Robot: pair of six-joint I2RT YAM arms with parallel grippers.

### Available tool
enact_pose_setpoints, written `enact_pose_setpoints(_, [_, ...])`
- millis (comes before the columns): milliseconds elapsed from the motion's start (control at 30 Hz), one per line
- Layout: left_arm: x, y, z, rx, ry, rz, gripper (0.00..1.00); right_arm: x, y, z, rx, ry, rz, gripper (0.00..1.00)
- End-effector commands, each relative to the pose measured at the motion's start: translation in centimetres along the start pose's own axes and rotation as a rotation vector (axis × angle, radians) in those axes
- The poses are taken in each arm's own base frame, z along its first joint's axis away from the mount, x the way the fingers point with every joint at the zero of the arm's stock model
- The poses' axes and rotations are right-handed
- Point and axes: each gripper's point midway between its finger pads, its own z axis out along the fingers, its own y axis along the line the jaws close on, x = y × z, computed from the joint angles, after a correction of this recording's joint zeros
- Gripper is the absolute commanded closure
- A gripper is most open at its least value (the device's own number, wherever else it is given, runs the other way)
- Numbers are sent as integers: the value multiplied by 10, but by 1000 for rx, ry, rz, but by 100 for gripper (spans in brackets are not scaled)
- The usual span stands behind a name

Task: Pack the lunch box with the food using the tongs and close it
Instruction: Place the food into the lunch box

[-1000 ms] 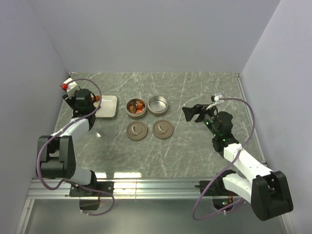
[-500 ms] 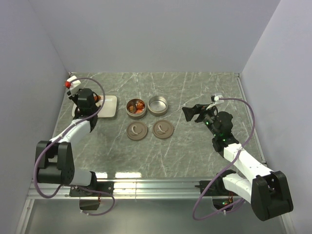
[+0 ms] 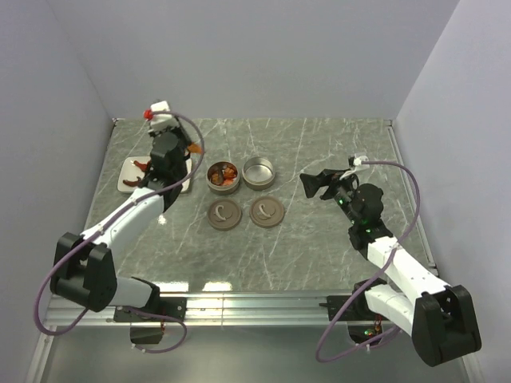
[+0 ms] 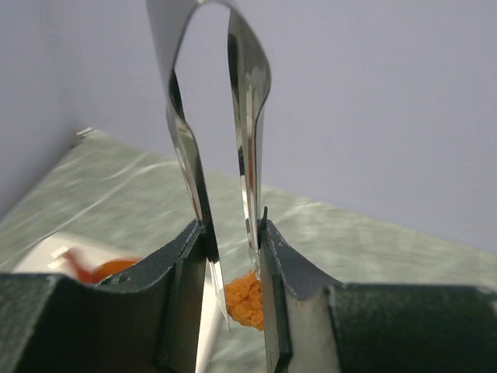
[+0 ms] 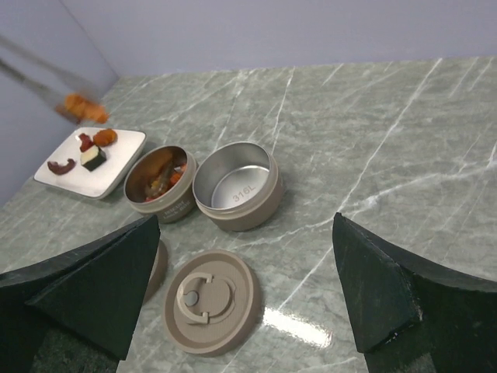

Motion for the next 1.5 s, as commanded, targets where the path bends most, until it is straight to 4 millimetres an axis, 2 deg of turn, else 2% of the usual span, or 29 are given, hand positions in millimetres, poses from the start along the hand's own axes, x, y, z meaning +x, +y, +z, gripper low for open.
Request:
enact_pose_setpoints(0, [-29, -84, 4, 238, -52, -62, 78, -21, 2, -6, -3, -85, -17, 1])
enact_pose_setpoints(67, [-23, -114, 3, 311, -35, -57, 78, -23, 2, -8, 0, -90, -18, 1])
enact_pose_setpoints(100, [-18, -137, 3, 348, -27, -52, 78, -24, 2, -10, 3, -98, -19, 1])
enact_pose_setpoints(200, [-2, -177, 3, 418, 2, -36, 78, -28, 3, -15, 2, -114, -19, 1])
enact_pose_setpoints(267, [17, -193, 5, 437, 34, -15, 77, -29, 3, -17, 2, -120, -18, 1])
enact_pose_setpoints(300, [18, -202, 2, 455, 35, -12, 77, -29, 3, -19, 1, -125, -18, 1])
enact_pose_setpoints(400, [37, -214, -2, 466, 62, 9, 77, -27, 4, -21, 2, -124, -13, 1])
enact_pose_setpoints(500, [53, -218, -6, 468, 84, 22, 77, -25, 4, -23, -2, -122, -8, 1])
enact_pose_setpoints(800, [77, -224, -9, 493, 122, 27, 76, -19, 5, -32, -6, -119, 10, 1])
enact_pose_setpoints(1267, [97, -244, -21, 554, 159, 18, 76, -15, 6, -38, -6, -118, 21, 1])
enact_pose_setpoints(1467, [103, -246, -23, 554, 169, 20, 75, -15, 7, -38, -12, -116, 22, 1])
